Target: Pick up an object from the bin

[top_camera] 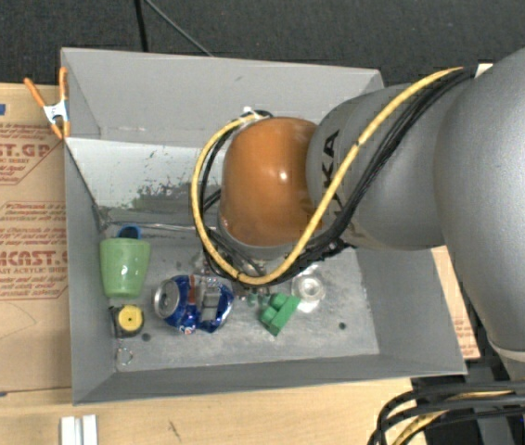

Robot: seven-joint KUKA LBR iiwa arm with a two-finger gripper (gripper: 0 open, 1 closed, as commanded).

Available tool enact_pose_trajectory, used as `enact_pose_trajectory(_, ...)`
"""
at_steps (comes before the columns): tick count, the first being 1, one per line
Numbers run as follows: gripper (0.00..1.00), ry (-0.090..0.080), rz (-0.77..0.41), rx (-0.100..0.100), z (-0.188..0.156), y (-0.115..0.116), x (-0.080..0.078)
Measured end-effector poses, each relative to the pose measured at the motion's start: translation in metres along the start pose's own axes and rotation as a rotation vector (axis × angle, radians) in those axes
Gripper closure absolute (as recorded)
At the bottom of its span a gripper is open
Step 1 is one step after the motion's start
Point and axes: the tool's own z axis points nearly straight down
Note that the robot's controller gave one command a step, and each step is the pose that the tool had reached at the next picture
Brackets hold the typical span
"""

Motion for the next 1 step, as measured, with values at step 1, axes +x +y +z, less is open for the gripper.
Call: enact_pose_trajectory(1,1.00,-0.002,-0.005,-0.002,-0.1021,0.0266,0.0181)
